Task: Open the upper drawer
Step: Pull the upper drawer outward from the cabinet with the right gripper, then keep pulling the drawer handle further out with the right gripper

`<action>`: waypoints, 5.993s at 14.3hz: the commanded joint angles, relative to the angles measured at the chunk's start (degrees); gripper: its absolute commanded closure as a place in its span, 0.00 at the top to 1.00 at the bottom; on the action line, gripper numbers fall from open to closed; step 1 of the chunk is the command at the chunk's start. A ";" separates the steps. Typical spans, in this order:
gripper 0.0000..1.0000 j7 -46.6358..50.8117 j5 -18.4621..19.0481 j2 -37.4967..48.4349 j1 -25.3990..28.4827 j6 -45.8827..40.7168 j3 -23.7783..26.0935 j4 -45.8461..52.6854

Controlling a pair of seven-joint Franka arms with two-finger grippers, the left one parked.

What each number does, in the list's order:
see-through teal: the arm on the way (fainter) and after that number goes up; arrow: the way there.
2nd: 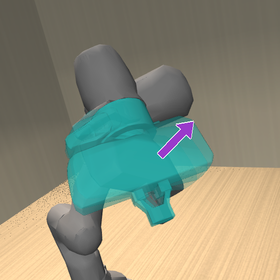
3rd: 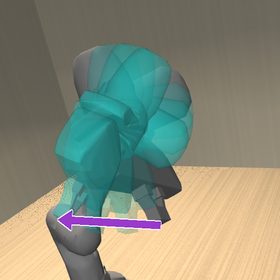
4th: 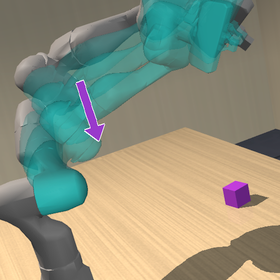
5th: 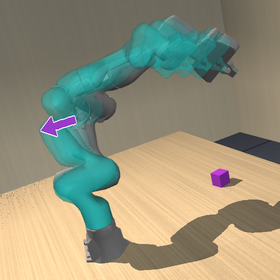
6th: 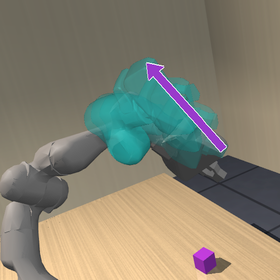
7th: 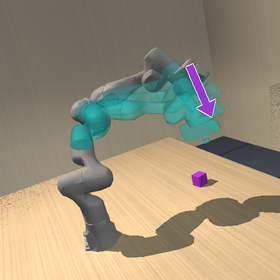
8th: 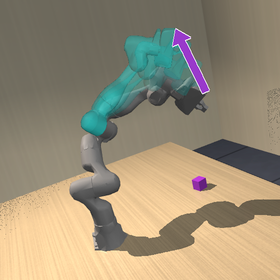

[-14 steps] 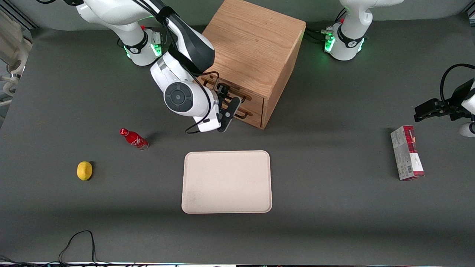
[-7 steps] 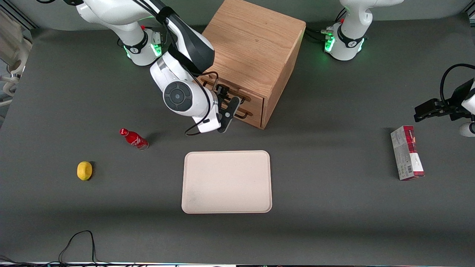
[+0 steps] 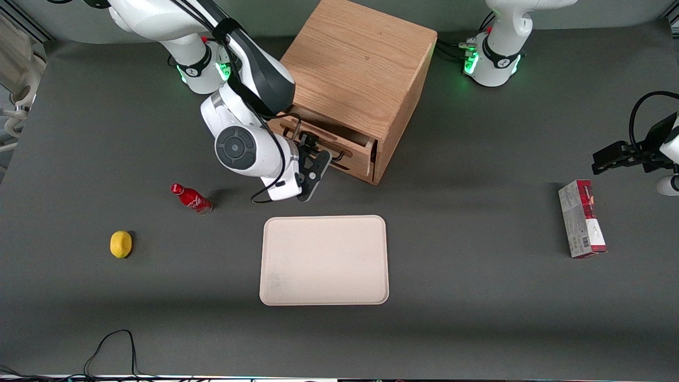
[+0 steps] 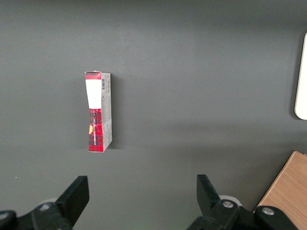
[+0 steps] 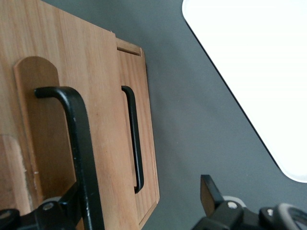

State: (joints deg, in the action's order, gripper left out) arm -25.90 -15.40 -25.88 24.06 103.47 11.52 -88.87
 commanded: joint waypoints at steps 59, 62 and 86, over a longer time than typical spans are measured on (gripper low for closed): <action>1.00 -4.33 2.57 -5.06 -8.76 10.96 -0.09 6.34; 1.00 -4.42 2.48 -5.50 -9.38 11.05 -0.09 6.69; 1.00 -5.30 2.48 -7.87 -12.10 15.44 -0.09 8.45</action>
State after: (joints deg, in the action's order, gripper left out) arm -29.98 -13.66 -32.04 12.75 118.45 10.97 -82.45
